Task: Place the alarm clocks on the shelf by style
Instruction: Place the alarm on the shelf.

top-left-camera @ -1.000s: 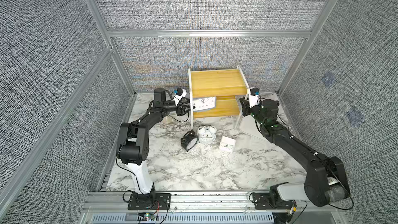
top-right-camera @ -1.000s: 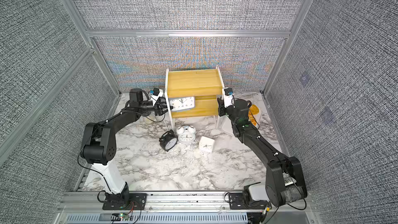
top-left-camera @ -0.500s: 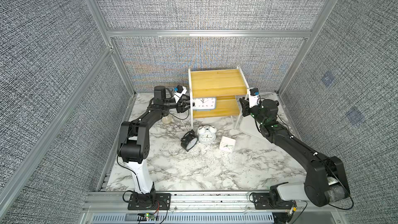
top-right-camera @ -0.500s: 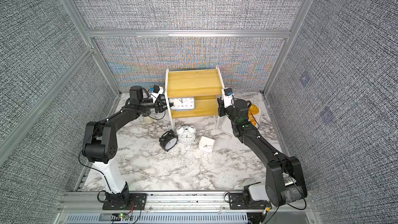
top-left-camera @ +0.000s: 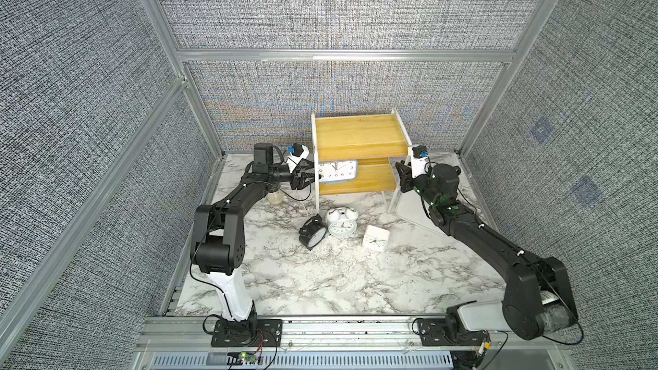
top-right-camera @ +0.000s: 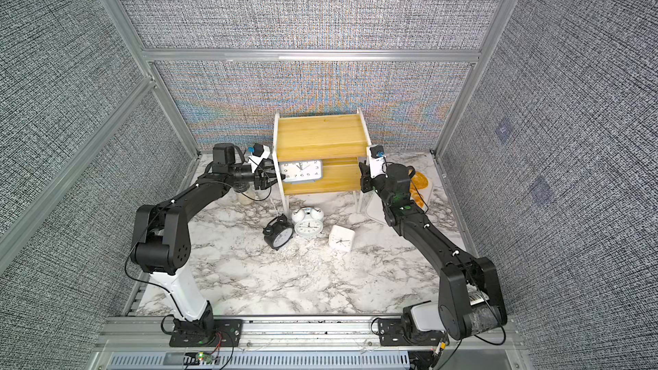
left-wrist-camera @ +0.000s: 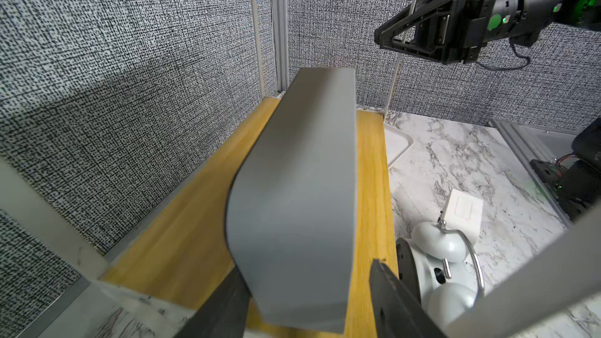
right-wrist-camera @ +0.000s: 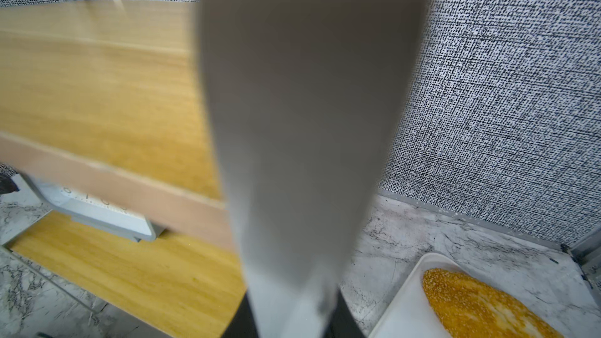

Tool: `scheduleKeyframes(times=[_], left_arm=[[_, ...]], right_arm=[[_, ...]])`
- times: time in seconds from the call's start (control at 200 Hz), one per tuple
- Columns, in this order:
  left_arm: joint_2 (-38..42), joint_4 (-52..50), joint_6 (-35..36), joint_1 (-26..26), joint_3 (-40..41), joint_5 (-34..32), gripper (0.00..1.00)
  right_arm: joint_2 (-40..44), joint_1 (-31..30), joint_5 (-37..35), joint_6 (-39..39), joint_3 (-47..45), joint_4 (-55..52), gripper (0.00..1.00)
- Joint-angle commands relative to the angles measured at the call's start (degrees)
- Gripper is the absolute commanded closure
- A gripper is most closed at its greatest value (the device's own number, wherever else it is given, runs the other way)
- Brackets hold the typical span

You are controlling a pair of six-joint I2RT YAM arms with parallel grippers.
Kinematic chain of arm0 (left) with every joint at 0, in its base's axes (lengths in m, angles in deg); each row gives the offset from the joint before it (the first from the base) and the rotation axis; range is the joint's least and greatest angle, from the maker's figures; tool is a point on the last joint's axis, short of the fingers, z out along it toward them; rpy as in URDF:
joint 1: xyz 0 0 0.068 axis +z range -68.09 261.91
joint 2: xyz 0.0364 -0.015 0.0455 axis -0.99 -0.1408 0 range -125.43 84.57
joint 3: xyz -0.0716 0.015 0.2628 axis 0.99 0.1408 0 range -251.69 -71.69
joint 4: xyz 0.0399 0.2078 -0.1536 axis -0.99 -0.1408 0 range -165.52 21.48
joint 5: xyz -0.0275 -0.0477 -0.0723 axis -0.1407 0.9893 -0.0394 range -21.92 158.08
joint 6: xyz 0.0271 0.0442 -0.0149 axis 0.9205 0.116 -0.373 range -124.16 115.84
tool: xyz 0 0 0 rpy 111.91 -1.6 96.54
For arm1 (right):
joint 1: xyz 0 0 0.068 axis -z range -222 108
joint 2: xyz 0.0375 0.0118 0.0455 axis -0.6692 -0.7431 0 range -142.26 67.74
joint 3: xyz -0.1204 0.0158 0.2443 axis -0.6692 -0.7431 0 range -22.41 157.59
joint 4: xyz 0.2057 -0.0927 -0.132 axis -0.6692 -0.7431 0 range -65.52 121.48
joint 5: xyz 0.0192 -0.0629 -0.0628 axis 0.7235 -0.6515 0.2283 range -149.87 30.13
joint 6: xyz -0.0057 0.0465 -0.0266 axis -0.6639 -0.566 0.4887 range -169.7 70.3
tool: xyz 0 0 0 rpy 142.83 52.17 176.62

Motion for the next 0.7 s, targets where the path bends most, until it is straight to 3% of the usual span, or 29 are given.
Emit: scheduleKeyframes(times=[0.0,0.38,0.696], left_arm=[[1.05,-2.57,2.39,0.16,-0.02,-0.57,0.37],[0.83,4.8,-3.37,0.54,1.3,-6.74,0.37],[-0.6,4.54,-4.37,0.56,-0.33,-3.43,0.41]], right_arm=[[-0.1,0.02,-0.83,0.26,0.53,0.13,0.78],[-0.11,0.04,-0.56,0.11,0.55,-0.06,0.78],[-0.46,0.06,-0.53,0.31,0.75,-0.41,0.78]])
